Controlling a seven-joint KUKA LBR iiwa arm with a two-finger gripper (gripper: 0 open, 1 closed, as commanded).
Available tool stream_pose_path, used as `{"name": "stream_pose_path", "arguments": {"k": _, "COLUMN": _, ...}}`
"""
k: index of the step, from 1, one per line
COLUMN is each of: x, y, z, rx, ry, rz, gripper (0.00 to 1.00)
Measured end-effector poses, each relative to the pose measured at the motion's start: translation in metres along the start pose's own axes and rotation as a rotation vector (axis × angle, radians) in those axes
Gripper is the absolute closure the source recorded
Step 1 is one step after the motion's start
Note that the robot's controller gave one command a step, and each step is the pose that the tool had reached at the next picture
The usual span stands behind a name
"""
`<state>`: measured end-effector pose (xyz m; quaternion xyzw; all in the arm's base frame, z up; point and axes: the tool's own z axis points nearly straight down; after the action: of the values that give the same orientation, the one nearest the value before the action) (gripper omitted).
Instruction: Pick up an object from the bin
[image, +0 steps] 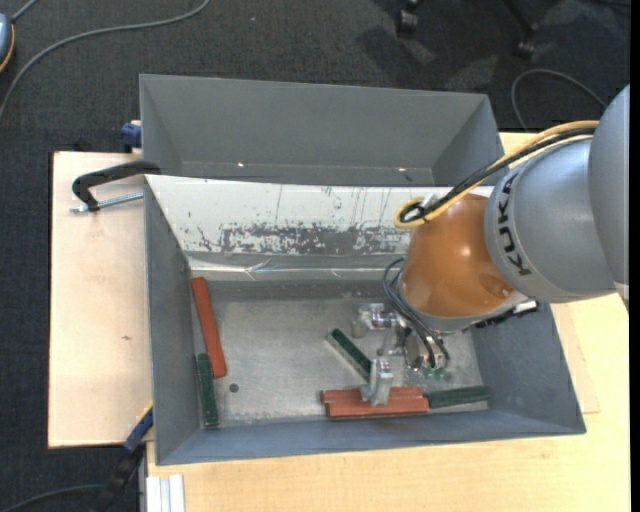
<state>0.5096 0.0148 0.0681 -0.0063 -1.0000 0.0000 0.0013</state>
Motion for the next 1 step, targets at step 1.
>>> {"name": "stream_pose_path", "arguments": {"k": 1, "x": -0.0018, "y": 0.0016, "z": -0.0024, "rx": -0.001, "ry": -0.004, "rz": -0.003, "gripper": 1.00}}
